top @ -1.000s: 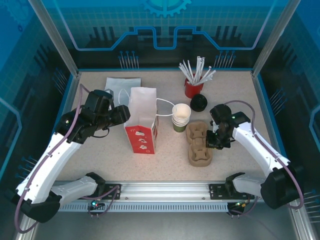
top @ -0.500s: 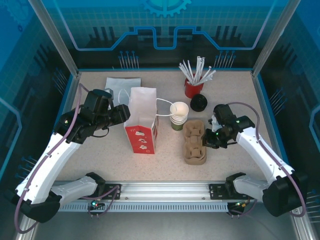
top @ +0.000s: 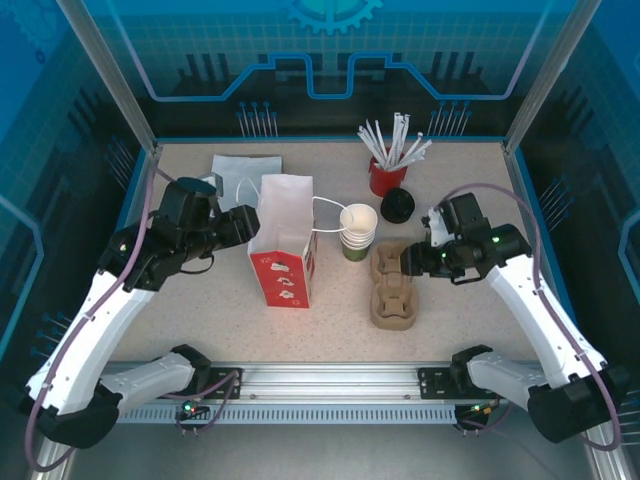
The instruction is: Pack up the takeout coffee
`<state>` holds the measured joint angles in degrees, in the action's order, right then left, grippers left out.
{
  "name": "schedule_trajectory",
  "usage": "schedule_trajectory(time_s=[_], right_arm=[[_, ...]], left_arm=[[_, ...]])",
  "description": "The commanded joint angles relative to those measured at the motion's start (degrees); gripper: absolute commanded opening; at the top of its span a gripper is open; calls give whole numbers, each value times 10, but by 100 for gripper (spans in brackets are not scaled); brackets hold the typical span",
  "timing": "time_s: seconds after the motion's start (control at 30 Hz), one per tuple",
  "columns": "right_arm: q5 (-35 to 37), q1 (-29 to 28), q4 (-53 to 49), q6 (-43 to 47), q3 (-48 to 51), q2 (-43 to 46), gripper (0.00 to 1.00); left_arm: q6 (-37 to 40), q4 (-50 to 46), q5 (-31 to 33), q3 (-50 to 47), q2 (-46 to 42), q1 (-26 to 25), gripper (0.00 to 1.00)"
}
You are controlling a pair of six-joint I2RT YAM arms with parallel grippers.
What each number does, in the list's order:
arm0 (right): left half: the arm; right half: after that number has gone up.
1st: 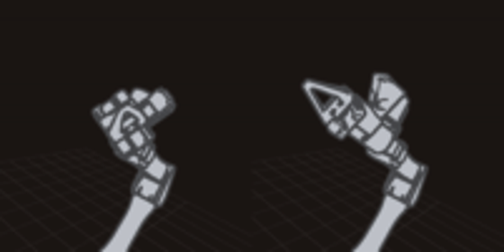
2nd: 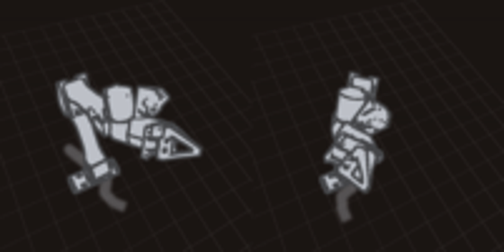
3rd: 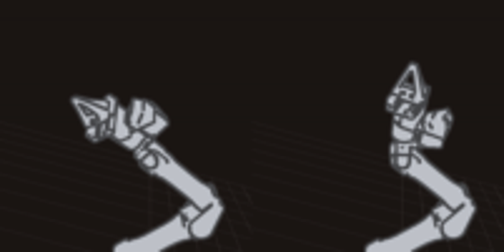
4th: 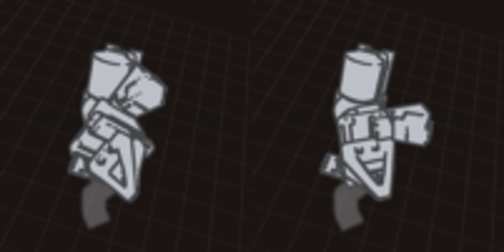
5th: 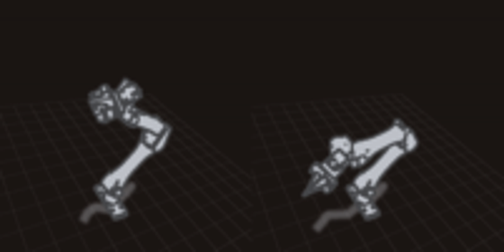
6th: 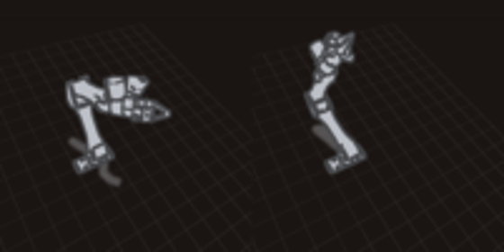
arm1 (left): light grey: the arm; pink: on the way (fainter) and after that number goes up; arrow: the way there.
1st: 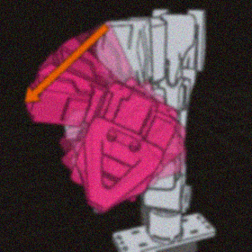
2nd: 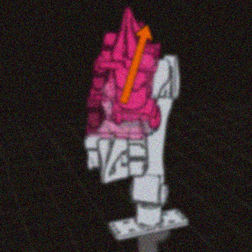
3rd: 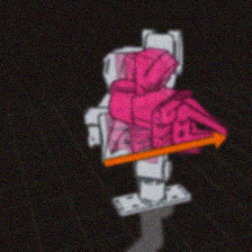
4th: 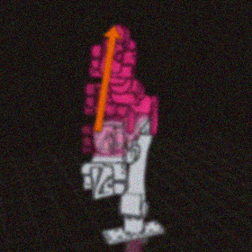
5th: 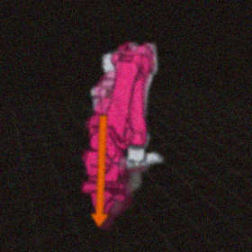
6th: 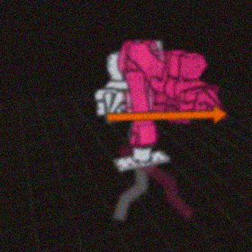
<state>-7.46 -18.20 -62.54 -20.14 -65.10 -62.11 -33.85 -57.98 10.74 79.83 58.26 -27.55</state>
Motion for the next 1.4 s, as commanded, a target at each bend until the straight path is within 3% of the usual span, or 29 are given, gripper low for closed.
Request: schedule_trajectory(time_s=[0.0, 0.23, 0.43, 0.8, 1.37], right_arm=[[47, -32, -42, 135, -64, -27, 67], [117, -100, -122, 453, -89, -100, 77], [120, -109, -85, 571, -80, -130, 82], [132, -143, -45, 649, -44, -200, 86], [190, -166, -25, 650, -25, -286, 86]], left_arm=[[16, 14, 15, -6, -33, -3, 70], [18, 28, 39, -41, -70, -2, 87], [24, 32, 38, -52, -83, -2, 89], [25, 23, 47, -50, -82, -2, 90], [26, 15, 50, -47, -83, -2, 92]])
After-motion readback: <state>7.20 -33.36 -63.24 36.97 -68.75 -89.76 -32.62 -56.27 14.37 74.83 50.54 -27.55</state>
